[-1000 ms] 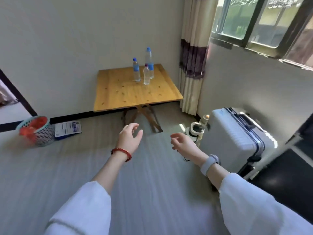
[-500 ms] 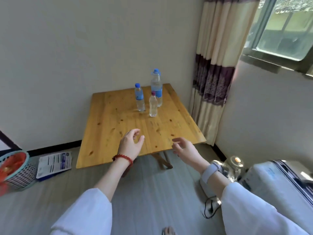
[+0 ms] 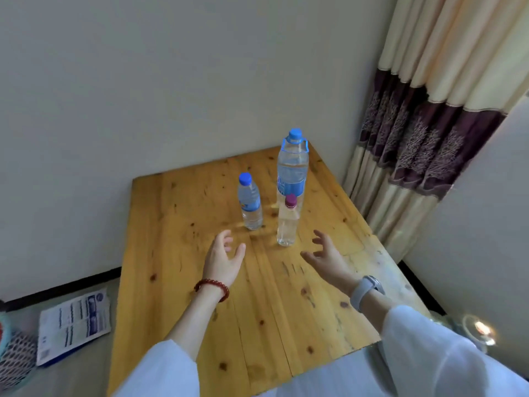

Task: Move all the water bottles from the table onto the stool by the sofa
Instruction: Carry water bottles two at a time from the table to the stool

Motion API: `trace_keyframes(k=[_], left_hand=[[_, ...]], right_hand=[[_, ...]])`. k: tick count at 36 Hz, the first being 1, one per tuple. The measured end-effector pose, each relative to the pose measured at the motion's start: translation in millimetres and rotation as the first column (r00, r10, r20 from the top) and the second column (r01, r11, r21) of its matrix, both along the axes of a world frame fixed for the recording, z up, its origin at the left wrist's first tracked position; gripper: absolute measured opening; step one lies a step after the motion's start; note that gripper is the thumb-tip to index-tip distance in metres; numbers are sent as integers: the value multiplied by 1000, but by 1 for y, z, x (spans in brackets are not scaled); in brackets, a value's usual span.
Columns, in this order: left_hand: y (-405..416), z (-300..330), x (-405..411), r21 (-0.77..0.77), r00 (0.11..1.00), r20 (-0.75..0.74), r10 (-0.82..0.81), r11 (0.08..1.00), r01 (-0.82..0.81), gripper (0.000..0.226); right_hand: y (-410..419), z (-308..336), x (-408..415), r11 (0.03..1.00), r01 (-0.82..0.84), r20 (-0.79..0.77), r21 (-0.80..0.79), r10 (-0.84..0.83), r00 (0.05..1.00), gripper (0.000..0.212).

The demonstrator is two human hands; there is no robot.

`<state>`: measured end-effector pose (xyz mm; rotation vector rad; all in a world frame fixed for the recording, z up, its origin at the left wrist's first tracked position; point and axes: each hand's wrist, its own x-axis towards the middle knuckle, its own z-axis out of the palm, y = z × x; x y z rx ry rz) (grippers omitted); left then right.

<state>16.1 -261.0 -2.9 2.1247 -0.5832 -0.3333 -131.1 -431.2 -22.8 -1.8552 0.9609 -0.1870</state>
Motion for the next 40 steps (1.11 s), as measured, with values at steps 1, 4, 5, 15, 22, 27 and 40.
trace_keyframes(k=[1,4,5,15,22,27,40], left_hand=[[-11,-7,17,8,1000,-21,-20,1000,20,51],[-43,-27,65,7,992,-97,-80,997,81,68],[-53,-33,79,1,988,-120,-100,995,101,73],[-125,-81,161,-83,938,-165,-306,952,296,75],[-139,-94,161,-202,925,-177,-336,932,301,62],[-129,-90,142,-243,896,-187,-402,903,354,58],[-138,-34,-45,-236,727,-218,-652,758,608,69]], right_hand=[[-7,-7,12,1000,16,-10,13,-16,1000,73],[-27,-25,48,998,52,-45,47,-50,998,83],[-32,-30,58,996,62,-58,58,-58,997,86],[-64,-63,109,987,131,6,90,-132,991,71],[-59,-63,109,976,184,47,118,-191,981,61],[-43,-54,91,951,302,49,67,-305,951,54],[20,-4,-106,807,539,77,-244,-538,840,52]])
